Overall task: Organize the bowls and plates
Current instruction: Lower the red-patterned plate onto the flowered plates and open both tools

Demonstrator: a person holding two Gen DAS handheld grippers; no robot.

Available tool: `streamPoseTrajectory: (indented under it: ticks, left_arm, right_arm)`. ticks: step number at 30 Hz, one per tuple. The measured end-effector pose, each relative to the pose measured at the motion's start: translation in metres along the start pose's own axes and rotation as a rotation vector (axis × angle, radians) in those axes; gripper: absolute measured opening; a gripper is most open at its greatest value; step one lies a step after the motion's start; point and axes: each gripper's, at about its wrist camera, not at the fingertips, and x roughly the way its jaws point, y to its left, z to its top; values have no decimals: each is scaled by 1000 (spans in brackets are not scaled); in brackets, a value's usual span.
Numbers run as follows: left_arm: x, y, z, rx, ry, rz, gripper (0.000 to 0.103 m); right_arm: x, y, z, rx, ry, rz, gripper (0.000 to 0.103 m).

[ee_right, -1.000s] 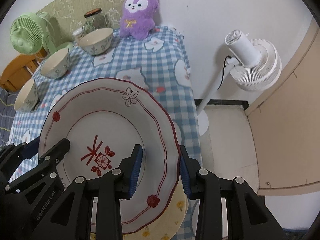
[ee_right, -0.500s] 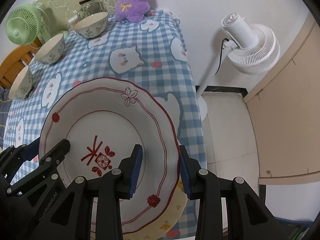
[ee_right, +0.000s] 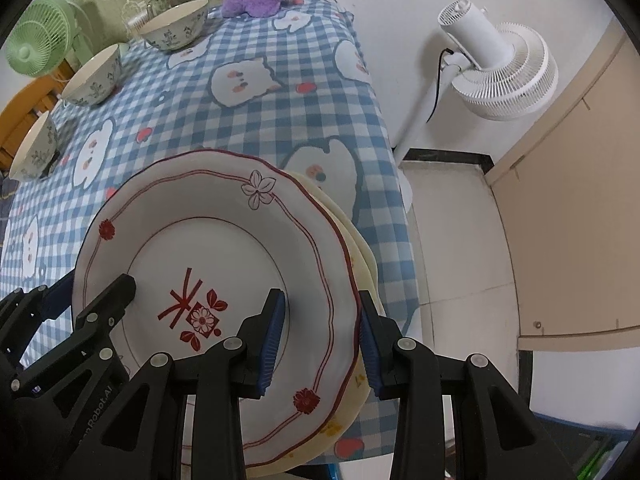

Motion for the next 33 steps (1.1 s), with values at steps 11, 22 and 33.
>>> streamPoseTrajectory:
  ticks: [11, 22, 33]
  left_arm:
    - [-1, -7, -4, 23, -15, 38, 38]
    - [3, -18, -7, 56, -27, 91, 42]
    - [5, -22, -7, 68, -29, 86, 49]
  right_arm:
    - [1, 2, -1, 14, 9, -36, 39]
    - [3, 4, 0, -6, 6, -73, 39]
    - [4, 6, 1, -11, 13, -99, 39]
